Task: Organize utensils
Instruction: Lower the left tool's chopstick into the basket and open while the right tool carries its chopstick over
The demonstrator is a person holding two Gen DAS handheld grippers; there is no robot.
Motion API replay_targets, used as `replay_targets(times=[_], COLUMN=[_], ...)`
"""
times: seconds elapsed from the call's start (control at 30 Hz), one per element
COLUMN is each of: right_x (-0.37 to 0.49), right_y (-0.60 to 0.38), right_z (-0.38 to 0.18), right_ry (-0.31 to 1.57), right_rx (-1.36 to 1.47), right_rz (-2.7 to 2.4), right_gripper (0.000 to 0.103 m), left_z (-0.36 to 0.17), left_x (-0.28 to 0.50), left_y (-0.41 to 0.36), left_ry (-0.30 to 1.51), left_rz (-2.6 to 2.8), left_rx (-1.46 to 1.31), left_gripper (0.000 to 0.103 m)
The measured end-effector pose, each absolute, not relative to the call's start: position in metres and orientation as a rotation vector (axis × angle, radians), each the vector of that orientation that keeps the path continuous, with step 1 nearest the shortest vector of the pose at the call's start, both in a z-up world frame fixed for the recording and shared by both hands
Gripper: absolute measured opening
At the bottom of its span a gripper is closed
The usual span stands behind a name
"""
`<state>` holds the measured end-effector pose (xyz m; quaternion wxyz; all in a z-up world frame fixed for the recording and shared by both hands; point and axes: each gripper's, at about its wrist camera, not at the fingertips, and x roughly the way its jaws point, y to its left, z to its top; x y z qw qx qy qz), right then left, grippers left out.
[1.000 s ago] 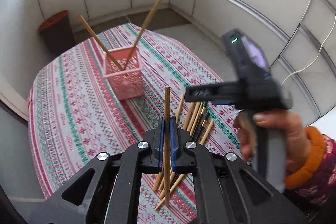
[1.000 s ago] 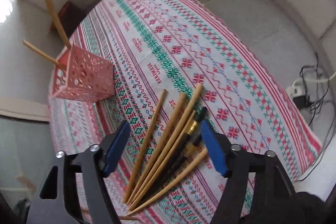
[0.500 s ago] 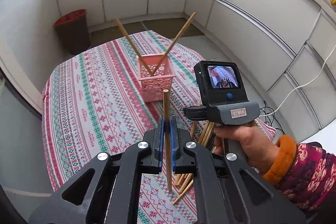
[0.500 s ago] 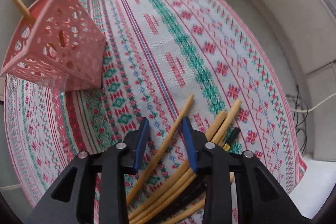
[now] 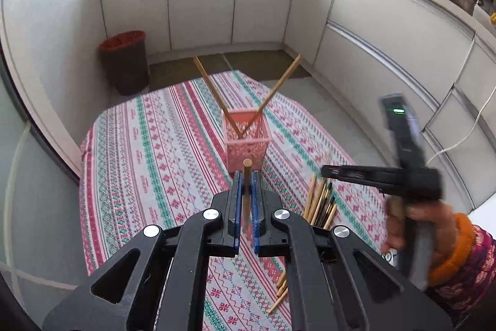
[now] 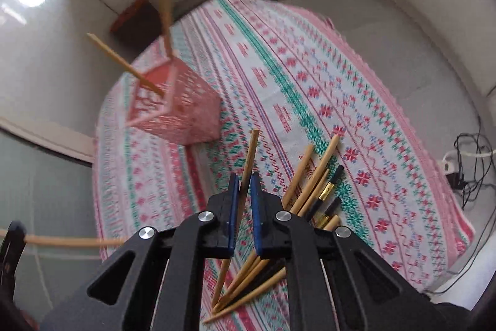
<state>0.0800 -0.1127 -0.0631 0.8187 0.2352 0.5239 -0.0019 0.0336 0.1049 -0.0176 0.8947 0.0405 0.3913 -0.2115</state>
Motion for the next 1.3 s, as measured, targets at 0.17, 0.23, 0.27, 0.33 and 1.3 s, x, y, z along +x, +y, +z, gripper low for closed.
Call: replay_targets(times=[0.17,0.23,0.27,0.33,1.3], right_x=[0.059,0.058,0.055,0.054,0.154], right_y=[-0.115,-0.117,-0.121,-0.125,-0.116], right_z=[-0.003,0.020,0.035,0.059,0.071], right_ry=[0.992,0.947,0.915,0.853,0.707], right_rx=[0.468,0.470,0.478,0.484,0.429], right_rz=[0.051,0.070,0.080,0.086,0.033], right_gripper=[0.006,0.006,0.006,0.006,0.006], left_z=[0.003,0.013,0.018,0.030,0.038], left_x=[0.035,0.036,0.037,0.039,0.124], left_y=[0.104,0.104,0.104,0.103,0.085], left_ry=[0.755,0.727,0.714,0.678,0.524], left_rz=[-0.418,-0.410,-0.407,-0.401,-0.189], left_rx=[0.062,0.050,0.044,0.024,-0.138], left_gripper=[0.004,0.004,0.004,0.004,0.043])
